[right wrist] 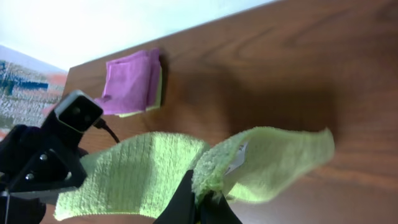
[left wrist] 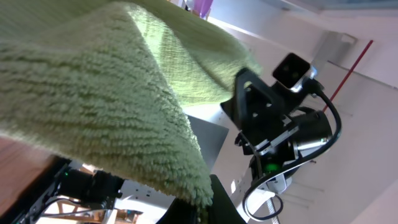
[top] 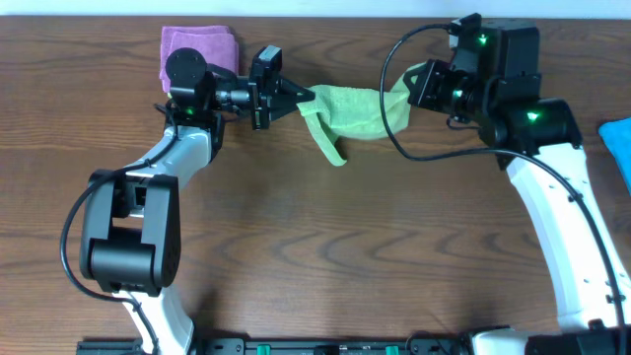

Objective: Fold the cloth

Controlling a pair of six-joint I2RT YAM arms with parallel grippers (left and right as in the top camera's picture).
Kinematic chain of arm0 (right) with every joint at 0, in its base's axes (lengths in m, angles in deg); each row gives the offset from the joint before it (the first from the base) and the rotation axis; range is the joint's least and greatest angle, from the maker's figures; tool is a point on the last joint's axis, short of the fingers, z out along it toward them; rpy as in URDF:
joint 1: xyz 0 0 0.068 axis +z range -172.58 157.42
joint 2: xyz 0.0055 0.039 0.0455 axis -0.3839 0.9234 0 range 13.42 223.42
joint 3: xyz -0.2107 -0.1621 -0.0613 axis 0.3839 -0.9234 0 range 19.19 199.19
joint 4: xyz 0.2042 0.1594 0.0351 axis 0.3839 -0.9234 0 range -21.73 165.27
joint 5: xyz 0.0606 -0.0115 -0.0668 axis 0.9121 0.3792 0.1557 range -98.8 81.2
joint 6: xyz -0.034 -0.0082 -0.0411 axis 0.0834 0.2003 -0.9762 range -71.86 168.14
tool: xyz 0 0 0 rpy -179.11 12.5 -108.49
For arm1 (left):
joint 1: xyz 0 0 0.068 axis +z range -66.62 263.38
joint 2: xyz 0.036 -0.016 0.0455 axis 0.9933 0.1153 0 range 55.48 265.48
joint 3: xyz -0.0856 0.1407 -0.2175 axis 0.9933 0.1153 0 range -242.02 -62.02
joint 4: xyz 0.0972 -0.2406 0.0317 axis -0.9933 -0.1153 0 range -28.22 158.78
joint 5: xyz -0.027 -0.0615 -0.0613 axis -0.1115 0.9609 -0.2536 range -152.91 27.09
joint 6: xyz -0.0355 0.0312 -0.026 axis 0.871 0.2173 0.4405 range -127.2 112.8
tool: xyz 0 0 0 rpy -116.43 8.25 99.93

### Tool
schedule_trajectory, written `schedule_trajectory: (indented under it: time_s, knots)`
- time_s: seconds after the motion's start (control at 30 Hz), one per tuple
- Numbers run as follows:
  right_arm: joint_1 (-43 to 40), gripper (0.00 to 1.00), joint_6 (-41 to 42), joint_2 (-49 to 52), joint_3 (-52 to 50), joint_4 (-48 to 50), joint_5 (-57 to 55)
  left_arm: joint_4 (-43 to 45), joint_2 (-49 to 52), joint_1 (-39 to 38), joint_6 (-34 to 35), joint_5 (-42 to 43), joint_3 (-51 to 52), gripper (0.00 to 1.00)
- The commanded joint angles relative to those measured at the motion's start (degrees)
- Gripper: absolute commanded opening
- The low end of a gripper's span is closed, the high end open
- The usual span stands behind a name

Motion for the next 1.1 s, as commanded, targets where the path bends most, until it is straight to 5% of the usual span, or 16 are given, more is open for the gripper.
schedule_trajectory:
  time_s: [0.0, 0.2, 0.33, 0.53, 1.07]
  knots:
    - [0.1, 0.02, -2.1, -1.9, 0.2, 3.3, -6.3, -1.0, -0.7, 2.8, -0.1, 0.8, -0.8, 0.06]
    - [0.2, 0.02, -4.9, -2.1, 0.3, 11.7, -6.5, 0.2, -0.7, 6.5, -5.0, 0.2, -1.1, 0.06]
    - [0.4, 0.01, -5.4, -3.3, 0.3, 9.9, -1.5, 10.1, -0.8, 5.9, -2.1, 0.9, -1.0, 0.07]
    - [3.6, 0.02, -5.4, -4.8, 0.3, -3.5, 1.5, 15.1, -0.8, 2.6, 1.2, 0.9, -1.0, 0.35]
    - [6.2, 0.01, -7.9, -6.7, 0.3, -19.6, -9.0, 16.6, -0.8, -2.7, 3.5, 0.9, 1.1, 0.2]
